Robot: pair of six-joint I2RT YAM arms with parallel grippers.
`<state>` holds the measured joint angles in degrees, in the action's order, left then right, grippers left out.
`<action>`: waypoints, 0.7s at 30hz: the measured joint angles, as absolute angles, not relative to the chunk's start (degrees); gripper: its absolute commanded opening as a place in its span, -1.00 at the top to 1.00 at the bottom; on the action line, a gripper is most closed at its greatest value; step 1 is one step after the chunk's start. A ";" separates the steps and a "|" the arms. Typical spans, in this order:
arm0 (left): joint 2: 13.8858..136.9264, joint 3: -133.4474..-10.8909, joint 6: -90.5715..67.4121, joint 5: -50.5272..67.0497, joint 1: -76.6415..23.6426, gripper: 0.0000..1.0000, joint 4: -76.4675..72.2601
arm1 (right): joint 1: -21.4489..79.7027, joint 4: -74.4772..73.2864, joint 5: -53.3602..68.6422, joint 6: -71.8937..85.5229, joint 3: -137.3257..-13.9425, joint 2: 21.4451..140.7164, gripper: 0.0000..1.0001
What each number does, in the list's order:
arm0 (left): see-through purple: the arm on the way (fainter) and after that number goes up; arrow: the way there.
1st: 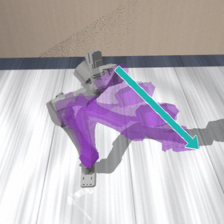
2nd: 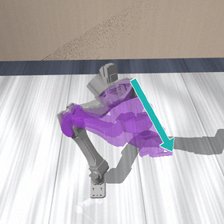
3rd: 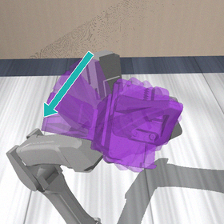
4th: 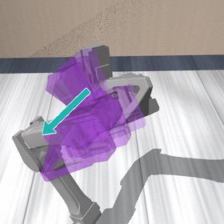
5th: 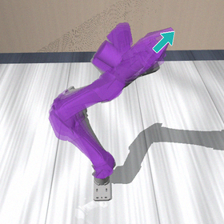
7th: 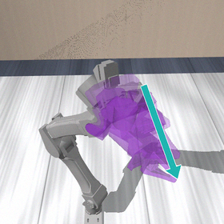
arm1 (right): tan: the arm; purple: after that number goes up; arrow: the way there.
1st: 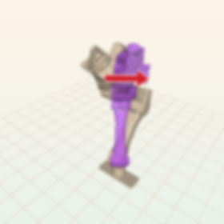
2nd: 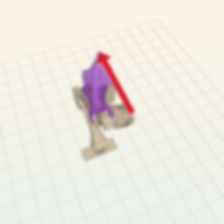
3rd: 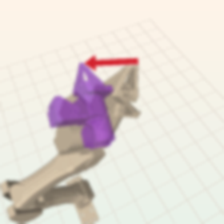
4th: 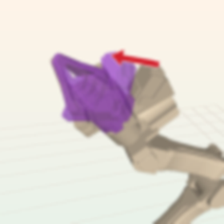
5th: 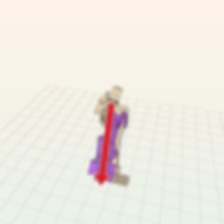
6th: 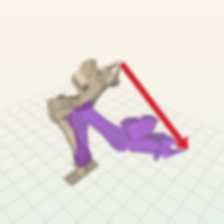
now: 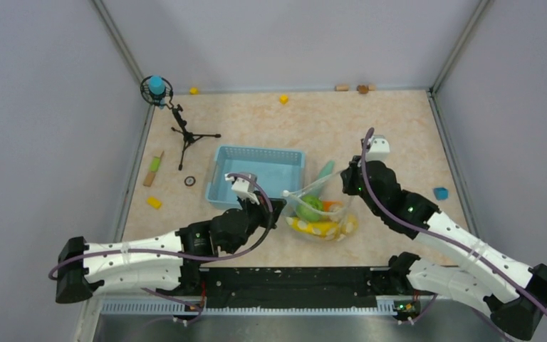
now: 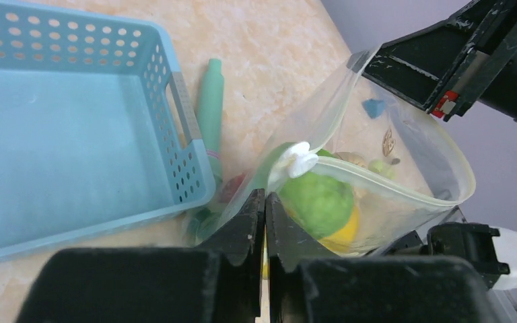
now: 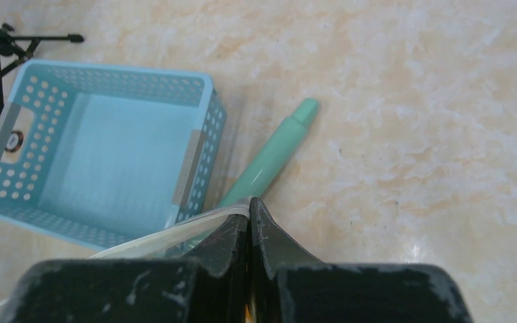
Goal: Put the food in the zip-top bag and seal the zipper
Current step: Adjust the zipper food storage bag at the center of the board.
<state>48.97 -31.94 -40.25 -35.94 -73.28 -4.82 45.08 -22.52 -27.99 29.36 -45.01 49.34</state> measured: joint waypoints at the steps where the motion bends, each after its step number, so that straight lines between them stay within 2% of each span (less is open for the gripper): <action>1: 48.58 -31.79 -39.48 -35.14 -72.51 0.53 -6.09 | 44.56 -21.28 -27.73 28.93 -44.88 49.76 1.00; 5: 47.59 -30.30 -36.32 -33.28 -69.73 -0.29 -8.32 | 40.99 -16.16 -28.34 26.96 -44.38 52.34 1.00; 7: 47.46 -28.88 -34.57 -31.99 -68.47 -0.48 -9.63 | 39.77 -14.81 -28.56 26.35 -44.18 53.52 1.00; 10: 47.46 -26.63 -32.36 -29.45 -66.17 -0.68 -11.66 | 38.63 -12.86 -28.10 25.85 -43.24 54.04 1.00; 16: 46.85 -20.36 -25.69 -17.72 -60.97 -0.92 -21.19 | 36.27 -11.09 -25.10 25.47 -41.58 54.06 1.00; 21: 47.29 -18.48 -19.57 -6.79 -60.82 -0.94 -28.38 | 35.29 -11.11 -24.01 25.47 -41.58 54.33 1.00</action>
<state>47.29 -18.48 -19.57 -6.79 -60.82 -28.38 35.29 -11.11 -24.01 25.47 -41.58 54.33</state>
